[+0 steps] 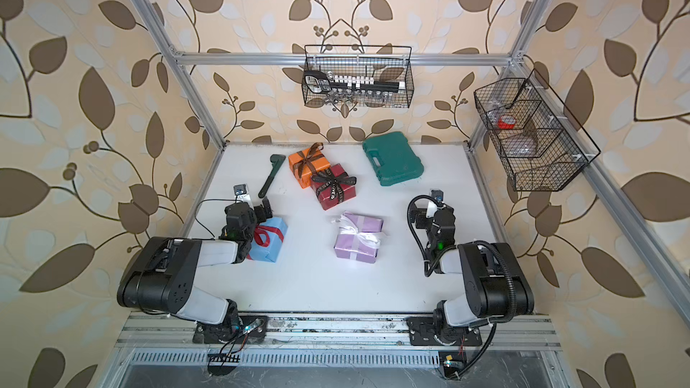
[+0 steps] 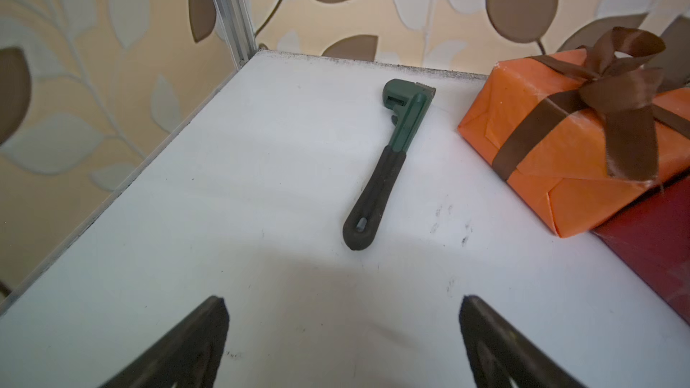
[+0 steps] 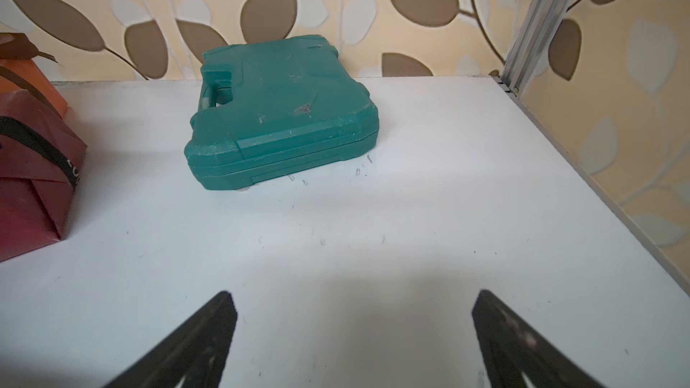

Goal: Untie the ribbon bows on the gift boxes
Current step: Untie the ribbon from the gift box.

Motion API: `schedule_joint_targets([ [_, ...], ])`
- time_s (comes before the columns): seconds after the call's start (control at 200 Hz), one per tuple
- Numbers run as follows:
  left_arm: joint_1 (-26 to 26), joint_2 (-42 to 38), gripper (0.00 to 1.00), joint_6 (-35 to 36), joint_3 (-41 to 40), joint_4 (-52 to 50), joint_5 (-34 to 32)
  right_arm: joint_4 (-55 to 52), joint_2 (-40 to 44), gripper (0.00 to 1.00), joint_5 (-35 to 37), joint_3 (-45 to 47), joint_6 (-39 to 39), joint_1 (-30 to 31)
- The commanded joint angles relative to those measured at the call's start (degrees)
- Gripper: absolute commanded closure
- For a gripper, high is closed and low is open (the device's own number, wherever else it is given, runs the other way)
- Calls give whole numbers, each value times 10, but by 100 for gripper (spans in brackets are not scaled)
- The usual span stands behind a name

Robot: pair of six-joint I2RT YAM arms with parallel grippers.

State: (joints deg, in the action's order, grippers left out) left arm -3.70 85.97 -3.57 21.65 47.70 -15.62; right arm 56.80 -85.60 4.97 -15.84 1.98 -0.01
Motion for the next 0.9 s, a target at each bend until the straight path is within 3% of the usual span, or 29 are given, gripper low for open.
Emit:
schedule_joint_targets([
  [0.0, 2, -2, 1, 7, 0, -43, 7, 10, -5, 0, 5, -8, 7, 2],
  [0.815, 0, -7, 1, 8, -5, -38, 5, 15, 0, 0, 7, -5, 6, 2],
  [0.895, -2, -22, 1, 9, 11, -71, -6, -28, 22, 1, 15, -18, 10, 2],
])
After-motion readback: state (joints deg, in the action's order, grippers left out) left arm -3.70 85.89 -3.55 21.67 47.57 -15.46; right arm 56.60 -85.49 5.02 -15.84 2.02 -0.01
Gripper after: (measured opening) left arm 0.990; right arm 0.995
